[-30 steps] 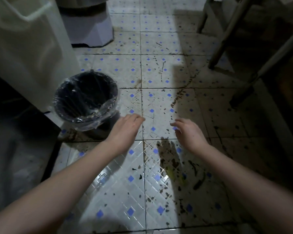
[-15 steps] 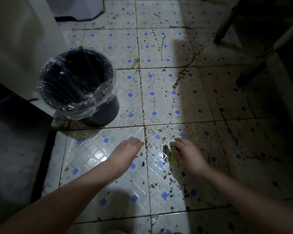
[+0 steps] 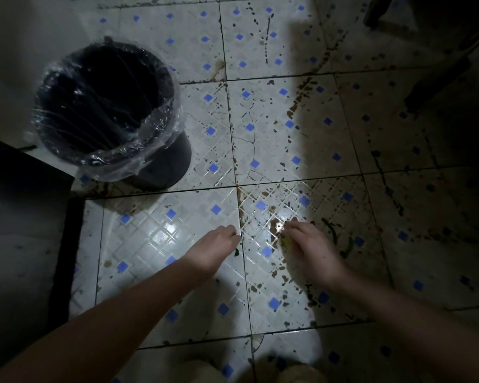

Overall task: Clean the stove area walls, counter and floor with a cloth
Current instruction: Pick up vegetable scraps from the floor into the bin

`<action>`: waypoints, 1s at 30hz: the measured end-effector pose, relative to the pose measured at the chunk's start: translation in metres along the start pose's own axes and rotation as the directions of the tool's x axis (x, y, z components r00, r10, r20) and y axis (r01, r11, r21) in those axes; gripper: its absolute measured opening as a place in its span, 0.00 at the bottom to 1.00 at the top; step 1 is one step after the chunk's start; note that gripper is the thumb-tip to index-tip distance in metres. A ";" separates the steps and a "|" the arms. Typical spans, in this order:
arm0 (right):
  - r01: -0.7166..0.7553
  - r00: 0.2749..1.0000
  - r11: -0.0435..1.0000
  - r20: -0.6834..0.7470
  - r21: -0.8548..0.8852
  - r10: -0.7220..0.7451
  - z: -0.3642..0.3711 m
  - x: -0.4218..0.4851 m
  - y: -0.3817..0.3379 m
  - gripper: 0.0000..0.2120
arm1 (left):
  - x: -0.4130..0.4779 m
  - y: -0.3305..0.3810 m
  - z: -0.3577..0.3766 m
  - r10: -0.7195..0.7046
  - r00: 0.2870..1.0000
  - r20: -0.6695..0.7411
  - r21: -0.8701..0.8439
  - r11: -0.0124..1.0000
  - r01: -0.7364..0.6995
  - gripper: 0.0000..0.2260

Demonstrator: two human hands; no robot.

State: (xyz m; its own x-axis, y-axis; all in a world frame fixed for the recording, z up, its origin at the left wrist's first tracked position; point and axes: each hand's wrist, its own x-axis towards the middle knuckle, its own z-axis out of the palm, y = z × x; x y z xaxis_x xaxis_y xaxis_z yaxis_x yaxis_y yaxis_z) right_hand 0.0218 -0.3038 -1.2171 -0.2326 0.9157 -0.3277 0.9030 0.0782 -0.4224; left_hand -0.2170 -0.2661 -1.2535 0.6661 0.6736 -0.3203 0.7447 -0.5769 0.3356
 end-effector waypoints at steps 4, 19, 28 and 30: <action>-0.009 1.000 1.000 -0.025 0.022 0.009 0.002 -0.001 0.003 0.25 | 0.001 0.002 -0.006 -0.035 0.999 0.037 -0.036 0.999 0.036 0.17; 0.016 0.996 0.999 -0.094 0.041 -0.012 0.002 0.001 0.010 0.16 | 0.004 0.001 -0.011 -0.075 0.996 0.039 -0.019 0.997 0.075 0.17; 0.017 0.994 1.000 -0.112 0.025 -0.014 0.004 0.005 0.010 0.16 | -0.019 -0.017 -0.008 -0.222 0.973 -0.065 -0.065 0.974 0.218 0.13; 0.011 0.996 1.000 -0.093 0.027 -0.009 0.004 0.005 0.008 0.18 | -0.022 -0.016 -0.005 -0.221 0.974 -0.046 -0.060 0.974 0.218 0.11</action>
State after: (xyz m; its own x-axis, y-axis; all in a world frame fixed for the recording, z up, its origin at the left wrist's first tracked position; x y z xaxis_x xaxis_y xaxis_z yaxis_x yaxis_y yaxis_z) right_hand 0.0261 -0.2996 -1.2251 -0.2060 0.9476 -0.2441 0.8901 0.0778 -0.4491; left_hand -0.2440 -0.2696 -1.2476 0.4824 0.8051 -0.3452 0.8682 -0.3873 0.3100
